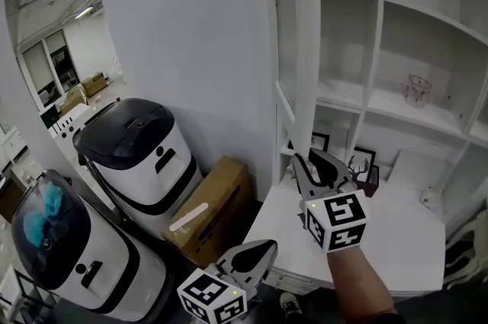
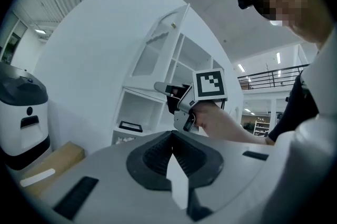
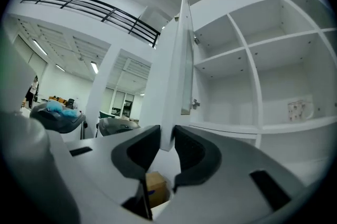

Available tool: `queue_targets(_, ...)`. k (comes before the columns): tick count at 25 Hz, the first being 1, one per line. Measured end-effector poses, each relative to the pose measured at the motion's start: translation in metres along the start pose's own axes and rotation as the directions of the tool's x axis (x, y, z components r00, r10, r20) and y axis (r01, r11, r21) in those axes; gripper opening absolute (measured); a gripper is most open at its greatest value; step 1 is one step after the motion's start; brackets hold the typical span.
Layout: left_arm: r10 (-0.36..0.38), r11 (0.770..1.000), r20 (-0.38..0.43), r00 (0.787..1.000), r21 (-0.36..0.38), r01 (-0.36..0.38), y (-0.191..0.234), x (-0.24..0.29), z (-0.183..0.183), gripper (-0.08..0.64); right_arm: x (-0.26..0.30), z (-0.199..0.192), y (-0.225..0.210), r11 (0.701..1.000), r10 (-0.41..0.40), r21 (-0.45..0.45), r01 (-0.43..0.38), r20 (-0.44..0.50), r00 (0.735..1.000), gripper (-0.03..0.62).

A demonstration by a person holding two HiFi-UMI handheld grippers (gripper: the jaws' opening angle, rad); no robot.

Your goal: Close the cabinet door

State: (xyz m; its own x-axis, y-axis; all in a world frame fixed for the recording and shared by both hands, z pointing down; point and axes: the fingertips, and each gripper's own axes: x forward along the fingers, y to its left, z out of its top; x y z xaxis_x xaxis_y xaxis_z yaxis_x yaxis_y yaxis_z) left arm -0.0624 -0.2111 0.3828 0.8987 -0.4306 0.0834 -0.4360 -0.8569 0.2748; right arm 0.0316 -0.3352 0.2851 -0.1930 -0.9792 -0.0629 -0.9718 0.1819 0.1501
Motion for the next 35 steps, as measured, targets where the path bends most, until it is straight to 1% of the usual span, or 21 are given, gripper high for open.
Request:
queue_targets(2, -0.032, 0.999, -0.009, 0.999, 0.006, 0.032, -0.007, 0.011, -0.001, 0.006, -0.007, -0.003, -0.020, 0.999, -0.036, 0.008, 0.036, -0.007, 0.999, 0.075)
queue_targets(5, -0.057, 0.998, -0.009, 0.998, 0.012, 0.058, -0.013, 0.026, 0.002, 0.006, -0.012, -0.009, -0.048, 0.997, -0.075, 0.013, 0.075, -0.020, 0.997, 0.069)
queue_targets(9, -0.090, 0.996, -0.010, 0.996, 0.028, 0.090, -0.017, 0.048, 0.009, 0.006, -0.014, -0.015, -0.075, 0.997, -0.070, 0.038, 0.071, -0.036, 0.997, 0.069)
queue_targets(14, -0.139, 0.990, -0.016, 0.990, 0.029, 0.140, -0.025, 0.076, 0.009, 0.006, -0.013, -0.020, -0.111, 0.994, -0.085, 0.071, 0.088, -0.045, 0.995, 0.070)
queue_targets(22, -0.188, 0.982, -0.021, 0.982, 0.024, 0.189, -0.028, 0.109, 0.009, 0.006, -0.006, -0.026, -0.143, 0.994, -0.069, 0.087, 0.073, -0.048, 0.996, 0.080)
queue_targets(26, -0.207, 0.978, -0.026, 0.978, 0.027, 0.208, -0.028, 0.124, 0.009, 0.006, -0.004, -0.029, -0.156, 0.993, -0.050, 0.105, 0.055, -0.047, 0.998, 0.083)
queue_targets(31, -0.216, 0.976, -0.014, 0.976, 0.018, 0.216, -0.027, 0.141, 0.011, 0.006, 0.003, -0.032, -0.174, 0.992, -0.016, 0.125, 0.022, -0.053, 0.998, 0.086)
queue_targets(35, -0.226, 0.974, -0.010, 0.974, 0.006, 0.227, -0.025, 0.151, 0.010, 0.006, 0.006, -0.036, -0.192, 0.990, -0.026, 0.138, 0.034, -0.061, 0.998, 0.089)
